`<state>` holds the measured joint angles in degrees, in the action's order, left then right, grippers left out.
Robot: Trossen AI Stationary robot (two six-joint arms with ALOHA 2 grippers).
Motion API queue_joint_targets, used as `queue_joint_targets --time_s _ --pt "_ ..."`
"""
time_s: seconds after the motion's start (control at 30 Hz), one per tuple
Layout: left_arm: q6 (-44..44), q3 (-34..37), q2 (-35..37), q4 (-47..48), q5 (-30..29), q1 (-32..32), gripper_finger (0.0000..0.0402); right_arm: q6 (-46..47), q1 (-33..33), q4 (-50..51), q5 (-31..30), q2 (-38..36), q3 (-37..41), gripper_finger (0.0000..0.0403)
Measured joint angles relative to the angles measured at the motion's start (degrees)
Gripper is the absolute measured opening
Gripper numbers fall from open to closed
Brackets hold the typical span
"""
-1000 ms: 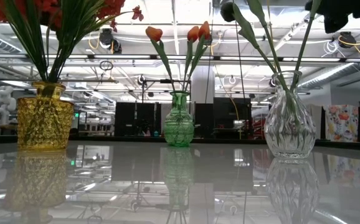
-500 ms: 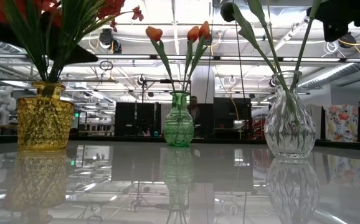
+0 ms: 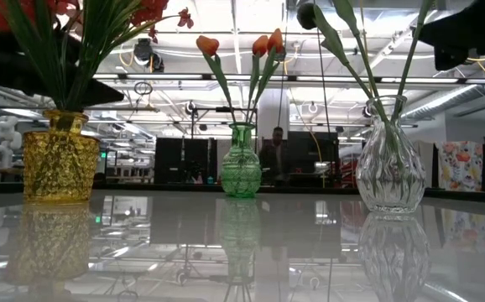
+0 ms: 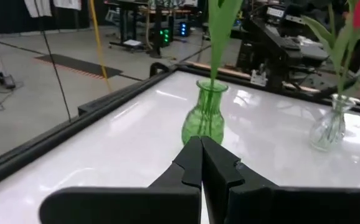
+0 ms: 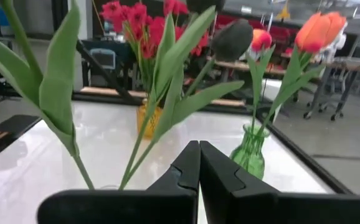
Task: Sort flowers into vase by color
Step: Return to Home Position
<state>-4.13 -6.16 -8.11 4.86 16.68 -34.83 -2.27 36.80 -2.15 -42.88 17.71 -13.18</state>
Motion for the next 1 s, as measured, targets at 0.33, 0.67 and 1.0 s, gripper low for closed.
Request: queue_joint_targets --time_s 0.33,0.67,1.0 --pt "-2.62 3.22 4.2 -0.75 3.14 2.93 0.0 2.82 0.0 -4.05 3.0 -1.84 5.05 0.0" --pt "-3.4 3.23 4.61 -0.44 1.79 12.02 0.0 6.33 -0.54 -12.13 7.83 -1.86 12.51 0.0" --pt "-1.99 3.39 4.61 -0.16 -6.15 22.3 0.0 7.63 -2.77 -11.83 12.15 -1.86 12.38 0.0"
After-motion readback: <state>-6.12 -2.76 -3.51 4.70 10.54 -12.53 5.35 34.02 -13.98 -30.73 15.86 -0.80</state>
